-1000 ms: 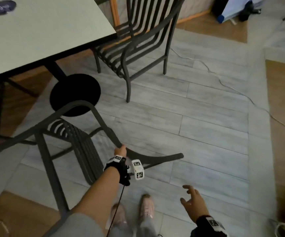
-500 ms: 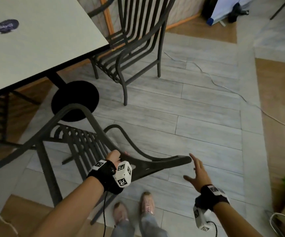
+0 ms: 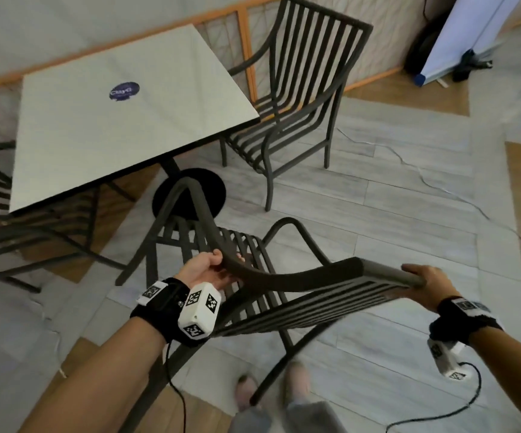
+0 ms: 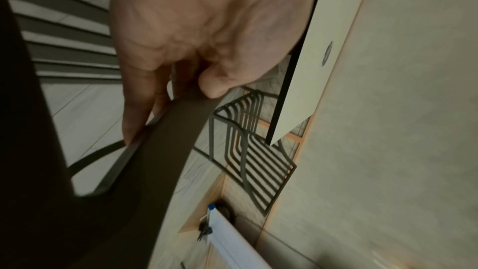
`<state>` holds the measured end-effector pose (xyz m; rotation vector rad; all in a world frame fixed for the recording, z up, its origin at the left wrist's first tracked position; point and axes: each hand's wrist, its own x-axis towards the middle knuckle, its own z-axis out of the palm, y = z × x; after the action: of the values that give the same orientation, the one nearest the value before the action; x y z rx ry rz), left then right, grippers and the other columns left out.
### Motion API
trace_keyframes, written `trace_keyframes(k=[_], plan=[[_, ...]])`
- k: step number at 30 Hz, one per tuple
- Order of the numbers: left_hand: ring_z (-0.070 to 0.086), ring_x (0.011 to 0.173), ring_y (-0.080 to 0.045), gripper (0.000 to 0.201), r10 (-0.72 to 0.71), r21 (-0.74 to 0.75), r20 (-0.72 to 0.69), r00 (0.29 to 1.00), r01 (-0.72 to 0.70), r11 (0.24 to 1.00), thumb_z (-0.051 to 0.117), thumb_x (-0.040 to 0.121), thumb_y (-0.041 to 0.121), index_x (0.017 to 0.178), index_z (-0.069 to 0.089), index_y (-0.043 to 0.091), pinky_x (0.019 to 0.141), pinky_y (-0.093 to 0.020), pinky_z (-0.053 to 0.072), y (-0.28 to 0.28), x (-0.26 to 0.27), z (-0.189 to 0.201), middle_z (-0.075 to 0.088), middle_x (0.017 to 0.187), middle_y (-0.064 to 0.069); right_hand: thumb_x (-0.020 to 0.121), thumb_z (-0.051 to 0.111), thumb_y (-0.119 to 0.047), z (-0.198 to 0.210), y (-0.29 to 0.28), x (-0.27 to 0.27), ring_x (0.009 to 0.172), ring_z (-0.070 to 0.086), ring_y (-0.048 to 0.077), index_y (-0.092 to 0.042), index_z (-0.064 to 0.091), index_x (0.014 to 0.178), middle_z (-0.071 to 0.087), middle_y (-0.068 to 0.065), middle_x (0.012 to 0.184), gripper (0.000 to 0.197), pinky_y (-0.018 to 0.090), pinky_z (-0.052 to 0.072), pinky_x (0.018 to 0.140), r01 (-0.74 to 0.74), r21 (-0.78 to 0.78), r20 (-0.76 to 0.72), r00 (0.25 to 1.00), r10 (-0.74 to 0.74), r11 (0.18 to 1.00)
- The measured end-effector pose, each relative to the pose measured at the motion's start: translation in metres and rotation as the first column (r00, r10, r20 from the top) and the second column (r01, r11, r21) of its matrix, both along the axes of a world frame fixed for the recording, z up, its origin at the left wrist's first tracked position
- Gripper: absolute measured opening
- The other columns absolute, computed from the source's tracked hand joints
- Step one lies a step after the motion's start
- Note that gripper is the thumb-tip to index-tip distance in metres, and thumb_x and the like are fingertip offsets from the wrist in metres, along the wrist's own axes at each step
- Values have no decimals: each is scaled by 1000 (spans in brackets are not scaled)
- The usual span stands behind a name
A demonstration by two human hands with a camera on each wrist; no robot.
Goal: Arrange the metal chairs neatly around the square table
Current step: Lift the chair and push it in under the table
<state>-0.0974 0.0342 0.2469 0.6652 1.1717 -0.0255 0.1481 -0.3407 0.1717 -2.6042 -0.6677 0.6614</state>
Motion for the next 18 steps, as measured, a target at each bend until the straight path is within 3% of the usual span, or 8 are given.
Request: trace_keyframes(k=[2,4,7,10,12,15,18], plan=[[57,95,-34,23,-14,11,0,1000,14,1000,29,97,3,86,49,6,94,-51,39,13,-20,12,60,103,-21,55,85,-51,22,13,-8,79,62,26,-36,61,88,67,-2,80,44,35,46,67,-93,-41,-3,996,93,995],[57,93,-32,28,-22,66,-40,999,25,998,27,98,4,83,51,6,95,-48,39,32,-41,20,61,99,-19,58,86,-46,45,33,-19,81,63,29,-28,66,96,69,2,82,47,37,49,71,-167,-64,51,984,170,984],[63,90,-31,29,-31,122,-99,995,43,992,28,95,3,80,51,11,94,-50,43,68,-74,22,64,93,-18,56,86,-48,71,60,-42,55,55,24,-23,67,82,56,-4,57,41,30,42,55,-283,-63,235,928,290,957],[69,79,-33,21,-95,149,-171,981,121,981,31,88,1,82,50,8,87,-51,46,99,-106,26,70,77,-19,60,74,-63,85,84,-68,38,49,23,-31,57,73,45,-6,41,39,26,37,41,-459,-21,420,802,424,888],[61,87,-35,20,-166,134,-213,963,197,971,32,92,7,82,50,8,77,-49,53,114,-128,35,65,85,-24,71,49,-71,88,99,-83,34,51,23,-30,54,74,52,-4,39,42,22,32,43,-591,44,545,690,477,805],[53,89,-35,6,-242,71,-224,944,263,962,45,81,10,78,49,7,72,-48,57,126,-159,39,54,85,-20,87,29,-66,88,120,-103,35,52,19,-27,54,76,59,-5,46,47,21,36,50,-716,80,627,577,523,694],[59,83,-34,26,-267,-3,-265,926,276,961,44,89,23,83,56,1,66,-41,46,150,-196,16,53,69,-19,93,26,-56,78,167,-134,40,58,18,-25,58,79,62,-7,52,46,25,47,50,-815,59,629,479,612,577]])
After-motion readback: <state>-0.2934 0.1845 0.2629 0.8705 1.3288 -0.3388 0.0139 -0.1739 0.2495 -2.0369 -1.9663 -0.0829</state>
